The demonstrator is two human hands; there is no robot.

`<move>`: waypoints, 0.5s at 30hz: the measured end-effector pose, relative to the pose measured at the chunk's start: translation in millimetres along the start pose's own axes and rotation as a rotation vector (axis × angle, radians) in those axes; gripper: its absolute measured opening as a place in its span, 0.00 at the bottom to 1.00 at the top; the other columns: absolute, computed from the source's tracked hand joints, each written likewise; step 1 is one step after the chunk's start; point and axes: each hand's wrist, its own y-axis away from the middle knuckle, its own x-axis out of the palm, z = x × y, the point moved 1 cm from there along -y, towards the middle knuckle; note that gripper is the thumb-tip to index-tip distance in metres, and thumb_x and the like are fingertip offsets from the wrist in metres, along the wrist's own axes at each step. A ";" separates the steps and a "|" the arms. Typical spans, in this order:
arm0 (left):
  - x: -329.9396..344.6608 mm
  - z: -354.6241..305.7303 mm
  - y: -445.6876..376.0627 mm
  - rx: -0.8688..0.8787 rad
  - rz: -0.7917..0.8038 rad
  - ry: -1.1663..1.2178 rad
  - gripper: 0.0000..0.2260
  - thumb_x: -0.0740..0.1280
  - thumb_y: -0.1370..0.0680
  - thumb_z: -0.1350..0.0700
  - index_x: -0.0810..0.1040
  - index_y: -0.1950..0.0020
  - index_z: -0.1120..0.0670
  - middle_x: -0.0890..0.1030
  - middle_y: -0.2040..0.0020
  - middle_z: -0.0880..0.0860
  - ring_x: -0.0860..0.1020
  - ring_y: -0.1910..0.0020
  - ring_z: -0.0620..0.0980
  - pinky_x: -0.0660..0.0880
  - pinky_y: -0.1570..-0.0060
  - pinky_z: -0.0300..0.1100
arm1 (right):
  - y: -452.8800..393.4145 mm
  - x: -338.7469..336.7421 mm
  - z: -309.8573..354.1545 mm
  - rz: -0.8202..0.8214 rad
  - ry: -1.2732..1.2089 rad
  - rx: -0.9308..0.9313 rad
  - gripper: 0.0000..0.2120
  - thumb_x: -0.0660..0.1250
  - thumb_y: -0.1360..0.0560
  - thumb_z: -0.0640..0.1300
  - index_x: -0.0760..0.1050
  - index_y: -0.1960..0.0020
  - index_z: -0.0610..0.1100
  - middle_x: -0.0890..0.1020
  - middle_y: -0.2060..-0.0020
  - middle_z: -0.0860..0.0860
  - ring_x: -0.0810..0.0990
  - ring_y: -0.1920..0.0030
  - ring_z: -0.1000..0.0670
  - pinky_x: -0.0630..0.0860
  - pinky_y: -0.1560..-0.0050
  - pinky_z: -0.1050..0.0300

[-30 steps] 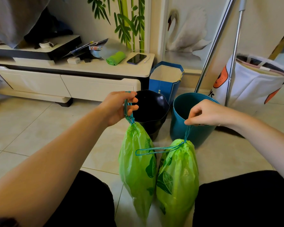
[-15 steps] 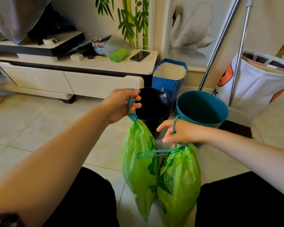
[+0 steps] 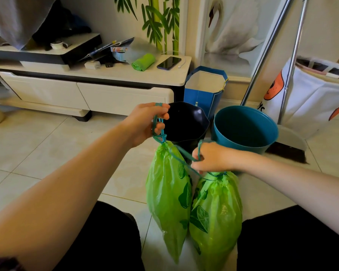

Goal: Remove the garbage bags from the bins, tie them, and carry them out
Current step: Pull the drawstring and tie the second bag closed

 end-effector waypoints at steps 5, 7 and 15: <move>3.7 1.9 -14.4 0.043 -0.003 -0.088 0.07 0.61 0.21 0.61 0.76 0.45 0.57 0.72 0.67 0.50 0.63 0.78 0.43 0.60 0.79 0.34 | 6.9 -36.7 -1.3 -0.135 -0.607 0.106 0.11 0.61 0.26 0.41 0.75 0.67 0.40 0.80 0.71 0.45 0.78 0.69 0.51 0.76 0.62 0.59; 6.5 3.2 -21.3 0.065 -0.019 -0.175 0.07 0.61 0.21 0.60 0.77 0.46 0.57 0.73 0.68 0.50 0.63 0.78 0.43 0.60 0.79 0.33 | 9.7 -50.0 -5.7 -0.131 -0.818 0.165 0.11 0.60 0.27 0.40 0.73 0.67 0.42 0.78 0.72 0.47 0.78 0.71 0.49 0.77 0.63 0.56; 60.6 11.3 -53.9 0.231 -0.045 -0.532 0.09 0.64 0.23 0.57 0.72 0.63 0.55 0.73 0.73 0.49 0.67 0.80 0.41 0.64 0.77 0.32 | 2.5 -87.8 -18.4 -0.087 -1.291 0.170 0.10 0.61 0.25 0.42 0.74 0.64 0.44 0.79 0.69 0.49 0.78 0.68 0.50 0.76 0.57 0.53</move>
